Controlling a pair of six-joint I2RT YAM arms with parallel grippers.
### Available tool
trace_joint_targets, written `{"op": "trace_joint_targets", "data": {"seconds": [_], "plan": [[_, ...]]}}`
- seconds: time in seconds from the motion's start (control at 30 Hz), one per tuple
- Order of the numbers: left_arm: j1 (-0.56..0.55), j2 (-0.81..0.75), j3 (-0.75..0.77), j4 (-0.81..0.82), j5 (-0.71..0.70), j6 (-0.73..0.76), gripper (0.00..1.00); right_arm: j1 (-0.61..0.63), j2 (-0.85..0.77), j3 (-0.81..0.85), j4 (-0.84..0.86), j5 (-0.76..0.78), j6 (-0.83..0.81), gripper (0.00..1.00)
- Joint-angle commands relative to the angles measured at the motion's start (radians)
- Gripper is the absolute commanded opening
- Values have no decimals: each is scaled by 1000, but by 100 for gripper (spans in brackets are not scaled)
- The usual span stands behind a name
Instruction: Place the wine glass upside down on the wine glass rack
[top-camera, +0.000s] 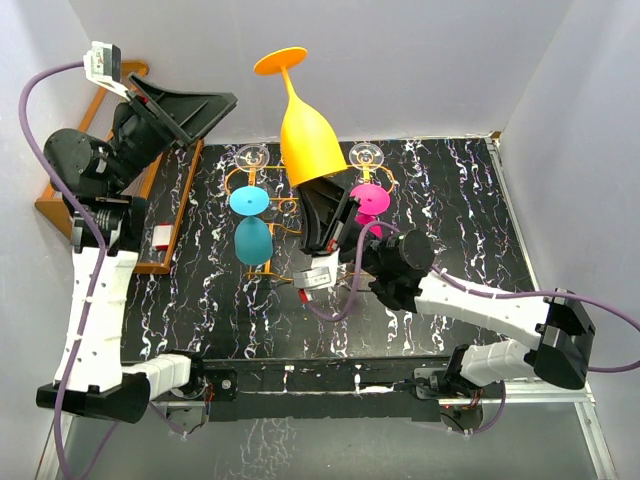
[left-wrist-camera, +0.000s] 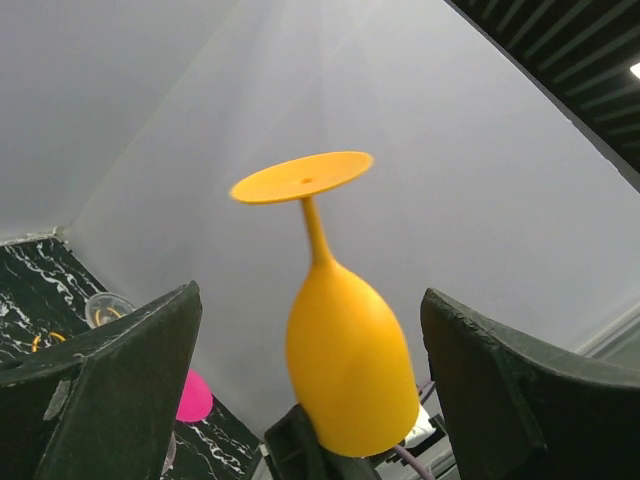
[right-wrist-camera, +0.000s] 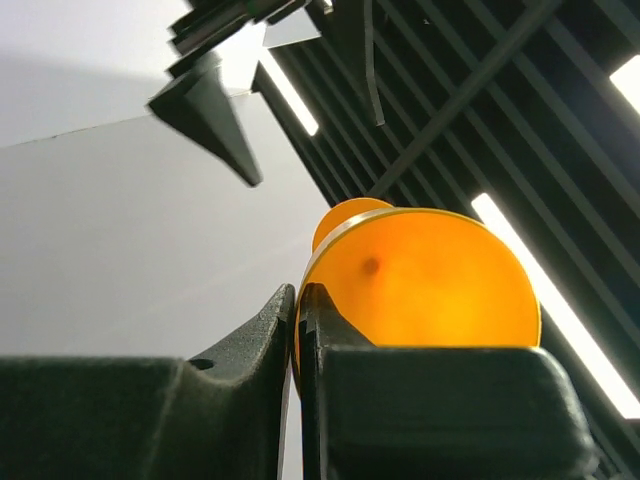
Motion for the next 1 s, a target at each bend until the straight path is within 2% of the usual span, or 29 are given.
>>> {"op": "trace_joint_targets", "data": {"seconds": [0.0,0.43,0.77,0.97], "plan": [[5,-22,15,46,46,-17,88,46,13,31,-67,87,-131,8],[-4,-6,2,-56,66,83,83,88,136,111,-82,153,-202,8],[-8,12,-11,-78,53,103,79,97,145,117,-66,189,-212,8],[-11,24,-18,-63,55,92,69,99,170,134,-79,209,-209,8]]}}
